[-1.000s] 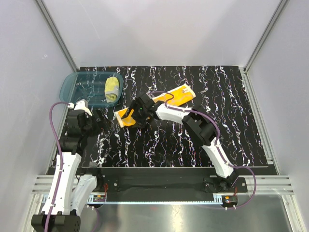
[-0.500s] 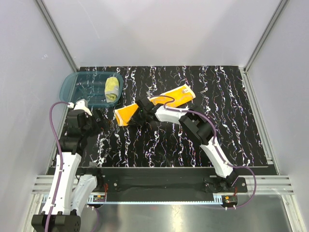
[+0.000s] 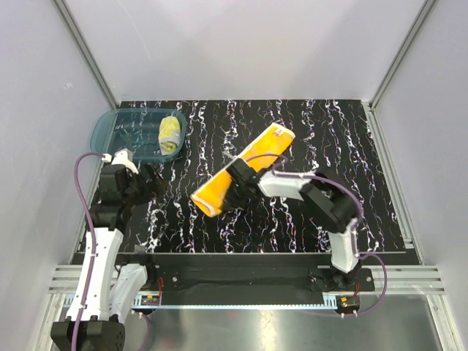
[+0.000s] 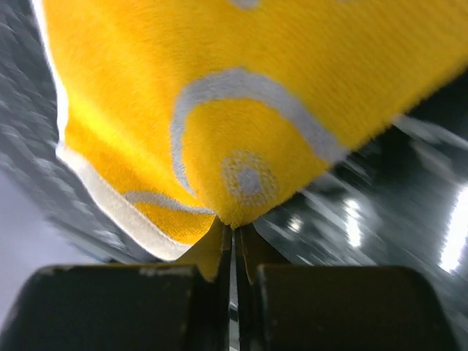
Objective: Roll the towels
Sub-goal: Fold the towel
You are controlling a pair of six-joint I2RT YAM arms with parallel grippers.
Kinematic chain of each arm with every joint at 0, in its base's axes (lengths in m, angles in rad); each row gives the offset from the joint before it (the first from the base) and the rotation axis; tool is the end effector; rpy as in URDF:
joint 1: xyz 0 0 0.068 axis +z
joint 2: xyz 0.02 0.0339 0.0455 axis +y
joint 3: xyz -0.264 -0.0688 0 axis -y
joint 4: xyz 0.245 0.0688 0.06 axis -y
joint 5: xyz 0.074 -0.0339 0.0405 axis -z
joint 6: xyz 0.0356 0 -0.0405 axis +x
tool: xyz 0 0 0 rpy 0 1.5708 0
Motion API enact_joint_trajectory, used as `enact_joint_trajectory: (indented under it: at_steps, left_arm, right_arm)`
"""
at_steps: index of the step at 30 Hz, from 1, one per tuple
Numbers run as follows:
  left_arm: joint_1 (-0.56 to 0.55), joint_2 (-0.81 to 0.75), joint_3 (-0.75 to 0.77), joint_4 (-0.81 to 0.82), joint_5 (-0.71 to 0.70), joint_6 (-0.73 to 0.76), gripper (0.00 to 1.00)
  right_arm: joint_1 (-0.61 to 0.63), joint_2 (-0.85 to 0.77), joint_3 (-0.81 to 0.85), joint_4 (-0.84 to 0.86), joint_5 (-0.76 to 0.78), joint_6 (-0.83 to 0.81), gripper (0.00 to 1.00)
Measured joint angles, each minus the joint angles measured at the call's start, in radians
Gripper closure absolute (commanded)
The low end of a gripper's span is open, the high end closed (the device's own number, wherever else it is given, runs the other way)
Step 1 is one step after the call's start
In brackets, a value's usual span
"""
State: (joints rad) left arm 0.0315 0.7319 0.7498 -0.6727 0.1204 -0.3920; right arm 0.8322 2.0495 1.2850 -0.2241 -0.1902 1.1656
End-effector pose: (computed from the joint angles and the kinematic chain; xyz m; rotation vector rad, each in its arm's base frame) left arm 0.1543 0.0006 0.2877 -0.4056 2.2034 -0.3307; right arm 0.2777 0.3150 0.1305 0.3933 2.8293 0.8668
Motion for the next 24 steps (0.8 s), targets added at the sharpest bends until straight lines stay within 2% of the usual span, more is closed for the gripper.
enact_joint_trajectory:
  at_steps: [1,3,4,5,6,8,9,12,14,17,21,24]
  left_arm:
    - [0.0,0.005,0.0,0.004,0.01,0.001,0.01]
    - [0.0,0.019,-0.003,0.017,0.042,0.004,0.01]
    - [0.0,0.025,-0.005,0.021,0.056,0.004,0.01]
    - [0.0,0.032,-0.007,0.024,0.076,0.004,0.01]
    - [0.0,0.039,-0.008,0.029,0.094,0.004,0.01]
    - [-0.003,0.048,-0.016,0.048,0.133,-0.001,0.01]
    - [-0.008,0.05,-0.024,0.063,0.149,-0.006,0.01]
    - [-0.062,0.064,-0.049,0.108,0.169,-0.037,0.01]
    - [-0.152,0.093,-0.061,0.142,0.163,-0.064,0.01]
    - [-0.284,0.161,-0.072,0.201,0.155,-0.099,0.01]
    - [-0.393,0.28,-0.102,0.325,0.158,-0.14,0.01]
    - [-0.42,0.383,-0.137,0.431,0.163,-0.159,0.01]
  right_arm:
    - [-0.001,-0.043,-0.049,-0.025,0.003,-0.012,1.0]
    - [-0.002,-0.159,-0.17,-0.096,0.042,-0.042,0.9]
    - [-0.005,-0.223,-0.235,-0.125,0.059,-0.05,0.8]
    - [-0.01,-0.291,-0.304,-0.159,0.076,-0.058,0.68]
    - [-0.018,-0.36,-0.366,-0.203,0.094,-0.063,0.3]
    - [-0.037,-0.487,-0.454,-0.296,0.125,-0.064,0.06]
    - [-0.043,-0.554,-0.481,-0.348,0.161,-0.061,0.0]
    - [-0.06,-0.73,-0.489,-0.496,0.251,-0.066,0.0]
    - [-0.098,-0.815,-0.455,-0.565,0.294,-0.087,0.0]
    - [-0.246,-0.882,-0.397,-0.581,0.314,-0.153,0.0]
    - [-0.499,-0.846,-0.365,-0.499,0.294,-0.249,0.1]
    - [-0.57,-0.677,-0.301,-0.437,0.262,-0.306,0.12]
